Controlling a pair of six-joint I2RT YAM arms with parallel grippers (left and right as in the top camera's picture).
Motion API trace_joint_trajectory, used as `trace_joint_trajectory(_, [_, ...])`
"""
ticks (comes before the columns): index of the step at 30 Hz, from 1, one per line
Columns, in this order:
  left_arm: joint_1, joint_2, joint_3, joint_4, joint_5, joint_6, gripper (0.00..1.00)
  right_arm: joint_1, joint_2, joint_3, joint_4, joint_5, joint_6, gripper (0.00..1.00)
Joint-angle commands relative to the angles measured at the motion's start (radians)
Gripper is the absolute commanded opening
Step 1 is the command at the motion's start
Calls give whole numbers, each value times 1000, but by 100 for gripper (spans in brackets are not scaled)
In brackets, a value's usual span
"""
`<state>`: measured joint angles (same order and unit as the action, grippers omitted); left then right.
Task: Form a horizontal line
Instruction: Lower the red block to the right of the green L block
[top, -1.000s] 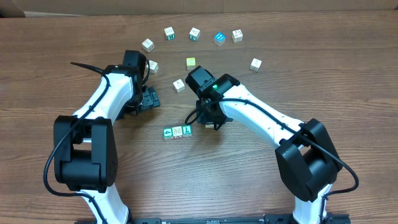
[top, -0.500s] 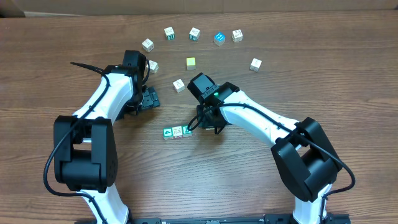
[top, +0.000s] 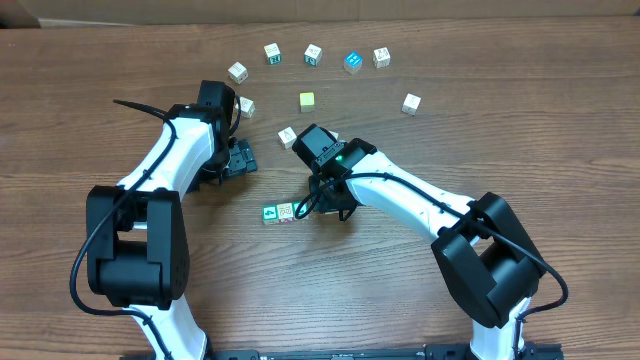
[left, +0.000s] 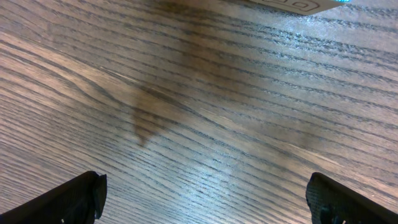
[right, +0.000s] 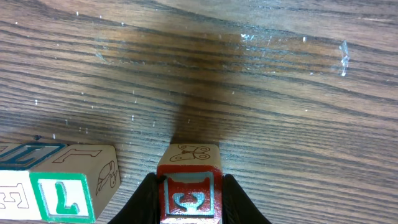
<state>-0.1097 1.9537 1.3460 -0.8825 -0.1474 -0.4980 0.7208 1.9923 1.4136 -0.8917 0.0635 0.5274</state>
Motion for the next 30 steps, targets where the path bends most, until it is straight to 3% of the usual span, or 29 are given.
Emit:
trace_joint_trajectory(1, [-2, 10, -3, 1, -12, -3, 99, 0, -26, -6, 1, 10, 0, 22])
trace_joint_trajectory(12, [-2, 10, -3, 1, -12, -3, 100, 0, -26, -6, 0, 10, 0, 39])
trace_joint_trajectory(30, [-2, 10, -3, 1, -12, -3, 100, -4, -26, -6, 66, 102, 7, 41])
